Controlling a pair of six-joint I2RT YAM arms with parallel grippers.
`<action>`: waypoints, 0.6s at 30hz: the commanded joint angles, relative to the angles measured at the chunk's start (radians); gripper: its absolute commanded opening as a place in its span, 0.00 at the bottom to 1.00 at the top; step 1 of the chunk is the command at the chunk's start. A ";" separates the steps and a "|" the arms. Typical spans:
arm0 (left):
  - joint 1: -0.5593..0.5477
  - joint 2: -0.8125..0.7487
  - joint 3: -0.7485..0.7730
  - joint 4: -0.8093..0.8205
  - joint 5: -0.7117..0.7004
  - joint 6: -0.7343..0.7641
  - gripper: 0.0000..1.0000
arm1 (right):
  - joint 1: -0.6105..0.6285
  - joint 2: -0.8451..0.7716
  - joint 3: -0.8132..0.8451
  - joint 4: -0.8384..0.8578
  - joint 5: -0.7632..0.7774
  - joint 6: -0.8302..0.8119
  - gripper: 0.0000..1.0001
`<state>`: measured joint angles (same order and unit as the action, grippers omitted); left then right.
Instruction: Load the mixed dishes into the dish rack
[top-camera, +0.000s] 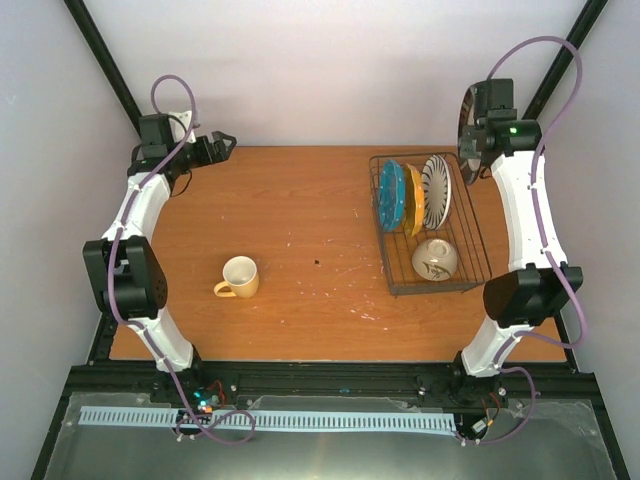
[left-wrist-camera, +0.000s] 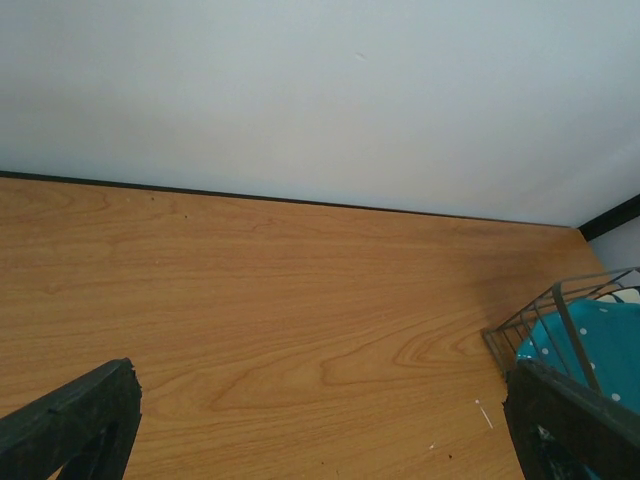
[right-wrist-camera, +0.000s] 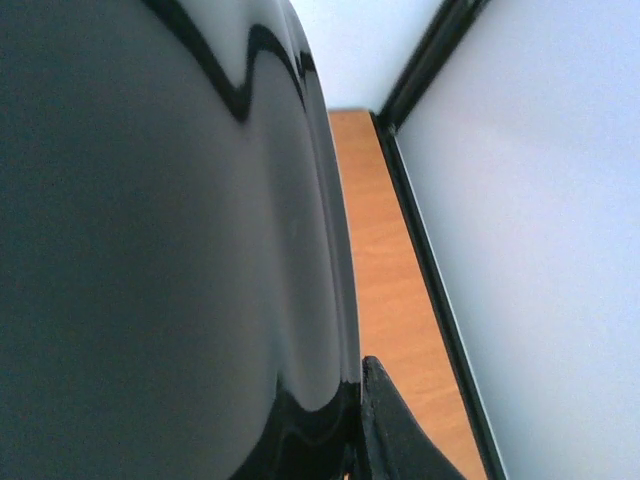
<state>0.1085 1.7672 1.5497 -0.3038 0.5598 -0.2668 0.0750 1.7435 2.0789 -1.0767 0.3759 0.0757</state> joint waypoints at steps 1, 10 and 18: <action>0.002 0.007 0.007 -0.009 0.003 0.031 1.00 | -0.044 -0.047 -0.022 0.094 0.060 -0.019 0.03; 0.003 -0.001 -0.009 -0.010 -0.003 0.024 1.00 | -0.079 -0.033 -0.090 0.094 -0.021 -0.067 0.03; 0.003 -0.020 -0.046 -0.005 -0.008 0.017 1.00 | -0.079 -0.036 -0.168 0.121 -0.082 -0.083 0.03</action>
<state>0.1085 1.7691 1.5116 -0.3088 0.5568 -0.2611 -0.0040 1.7451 1.9118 -1.0821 0.3058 0.0063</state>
